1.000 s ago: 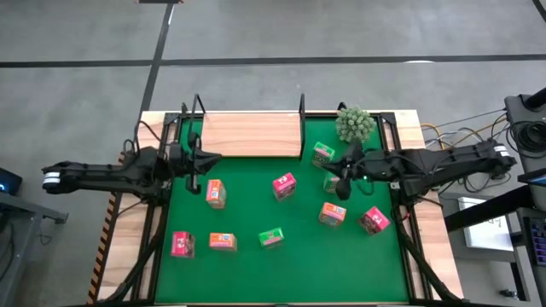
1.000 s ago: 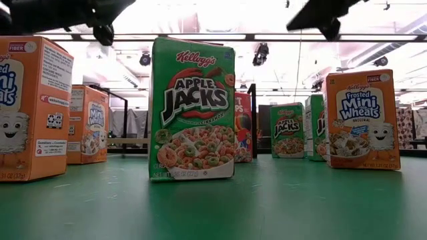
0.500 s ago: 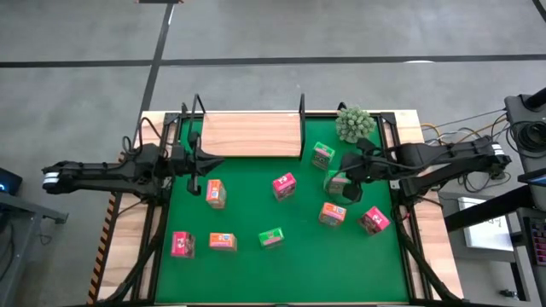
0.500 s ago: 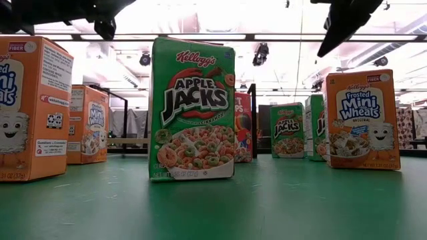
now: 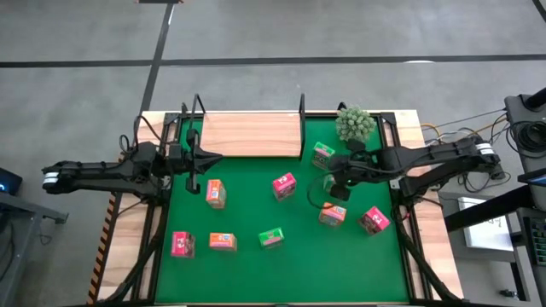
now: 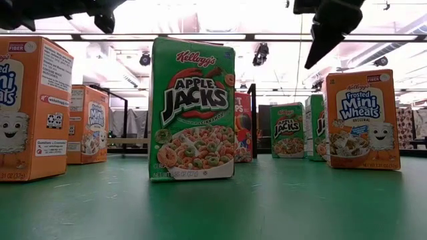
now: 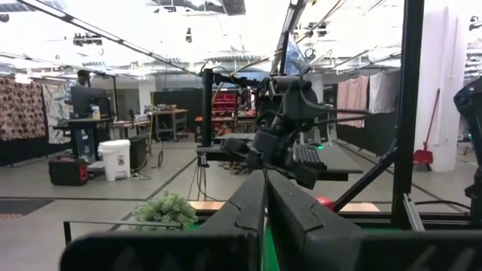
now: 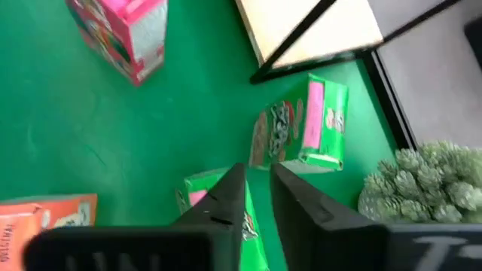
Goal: Stack cereal on shelf
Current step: Put the middle right green cereal box on the shelf
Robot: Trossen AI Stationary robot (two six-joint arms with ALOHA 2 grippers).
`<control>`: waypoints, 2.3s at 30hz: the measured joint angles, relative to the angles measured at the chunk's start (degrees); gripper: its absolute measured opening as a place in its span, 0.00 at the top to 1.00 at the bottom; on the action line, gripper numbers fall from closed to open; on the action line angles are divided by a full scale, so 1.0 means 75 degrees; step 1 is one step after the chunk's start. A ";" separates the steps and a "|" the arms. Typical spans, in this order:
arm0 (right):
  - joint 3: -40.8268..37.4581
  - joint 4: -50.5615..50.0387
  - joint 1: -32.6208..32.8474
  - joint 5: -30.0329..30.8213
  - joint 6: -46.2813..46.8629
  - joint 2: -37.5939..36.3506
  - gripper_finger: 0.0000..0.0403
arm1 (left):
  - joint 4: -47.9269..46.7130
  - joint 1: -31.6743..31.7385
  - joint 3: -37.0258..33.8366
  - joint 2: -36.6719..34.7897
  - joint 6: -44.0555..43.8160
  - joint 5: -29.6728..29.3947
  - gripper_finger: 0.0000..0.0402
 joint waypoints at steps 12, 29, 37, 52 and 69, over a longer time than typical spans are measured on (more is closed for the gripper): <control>0.0529 -0.0954 -0.0001 -0.0932 -0.0071 0.0213 0.58 | 0.0006 0.0000 0.0000 0.0014 0.0336 -0.0003 1.00; 0.0382 -0.1059 -0.0475 -0.1433 0.0170 0.0311 0.50 | 0.0003 0.0000 0.0000 0.0111 0.0336 -0.0003 1.00; -0.0151 -0.0666 -0.1111 -0.2453 -0.0738 0.0222 0.34 | 0.0002 0.0000 0.0000 0.0164 0.0363 -0.0003 1.00; -0.1004 0.0109 -0.1408 -0.2459 -0.1551 0.0209 0.34 | 0.0003 0.0000 -0.0006 0.0318 0.0468 -0.0003 1.00; -0.1001 0.0191 -0.1400 -0.2649 -0.1414 0.0209 0.66 | 0.0003 0.0000 -0.0009 0.0318 0.0472 -0.0003 1.00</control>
